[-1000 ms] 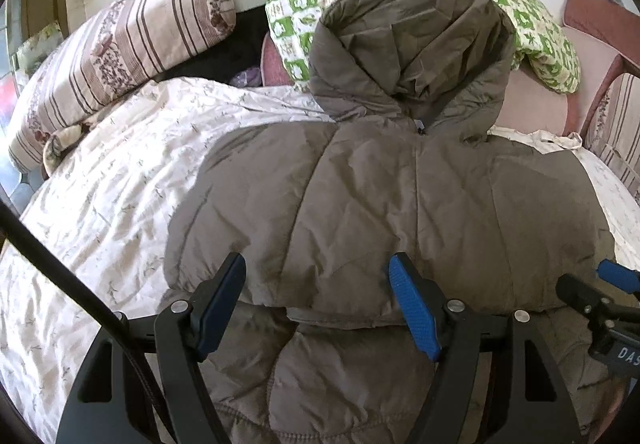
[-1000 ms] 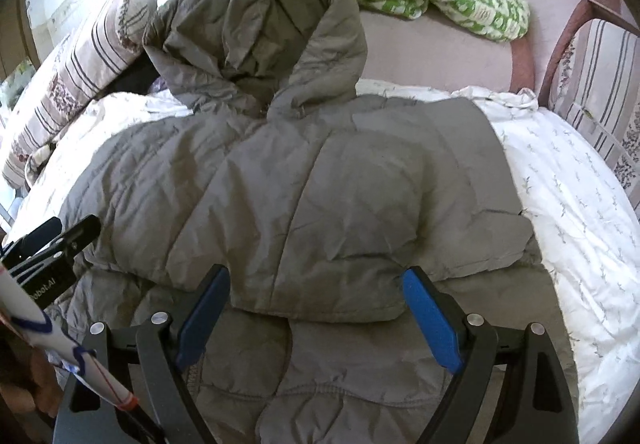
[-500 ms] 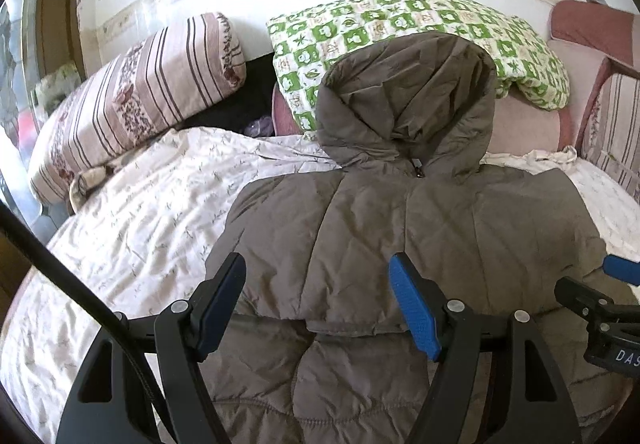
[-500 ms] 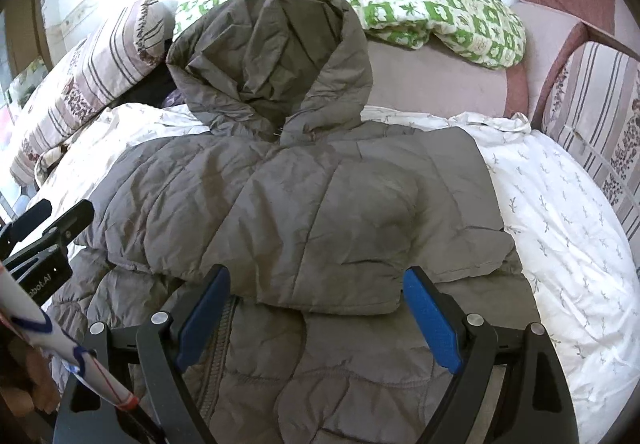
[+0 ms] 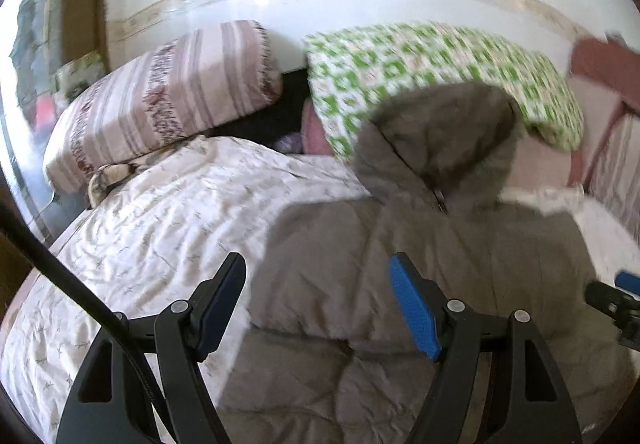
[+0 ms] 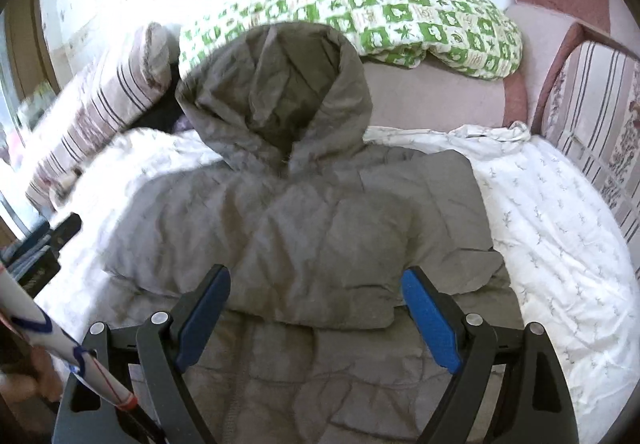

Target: Fold large clothes

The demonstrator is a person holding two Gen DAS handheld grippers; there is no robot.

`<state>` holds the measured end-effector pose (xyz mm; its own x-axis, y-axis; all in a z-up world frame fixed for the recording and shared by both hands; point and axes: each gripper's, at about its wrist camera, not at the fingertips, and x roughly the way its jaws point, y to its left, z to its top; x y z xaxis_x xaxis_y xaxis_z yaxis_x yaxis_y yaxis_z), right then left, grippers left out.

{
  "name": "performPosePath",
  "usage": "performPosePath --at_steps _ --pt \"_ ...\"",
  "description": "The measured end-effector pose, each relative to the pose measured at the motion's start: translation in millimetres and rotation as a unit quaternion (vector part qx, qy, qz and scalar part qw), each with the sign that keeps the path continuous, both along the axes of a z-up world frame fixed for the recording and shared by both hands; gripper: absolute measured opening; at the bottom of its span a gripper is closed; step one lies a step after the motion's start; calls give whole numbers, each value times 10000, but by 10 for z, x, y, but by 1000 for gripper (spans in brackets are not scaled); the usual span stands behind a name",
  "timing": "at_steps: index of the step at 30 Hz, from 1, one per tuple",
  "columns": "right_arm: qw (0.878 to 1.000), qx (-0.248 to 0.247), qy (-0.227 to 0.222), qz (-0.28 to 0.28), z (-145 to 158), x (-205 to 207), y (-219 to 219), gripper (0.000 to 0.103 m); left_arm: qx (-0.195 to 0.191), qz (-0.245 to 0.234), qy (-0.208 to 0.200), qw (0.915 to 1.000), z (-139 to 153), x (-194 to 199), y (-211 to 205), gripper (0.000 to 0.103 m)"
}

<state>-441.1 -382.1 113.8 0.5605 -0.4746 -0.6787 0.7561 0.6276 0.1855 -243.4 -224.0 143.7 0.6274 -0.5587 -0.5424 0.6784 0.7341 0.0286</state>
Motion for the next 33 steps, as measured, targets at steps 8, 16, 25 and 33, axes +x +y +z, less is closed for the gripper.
performPosePath --at_steps 8,16,25,33 --pt "9991 264 -345 -3 755 264 -193 91 -145 71 650 9978 41 315 107 74" --pt "9944 803 -627 -268 1390 835 -732 91 -165 -96 750 9970 21 288 73 74" --pt "9778 1698 -704 -1005 1293 1458 -1593 91 -282 -37 863 9959 6 395 92 74" --pt "9636 2092 -690 -1514 931 1704 -2070 91 -237 -87 804 9964 -34 423 50 74"
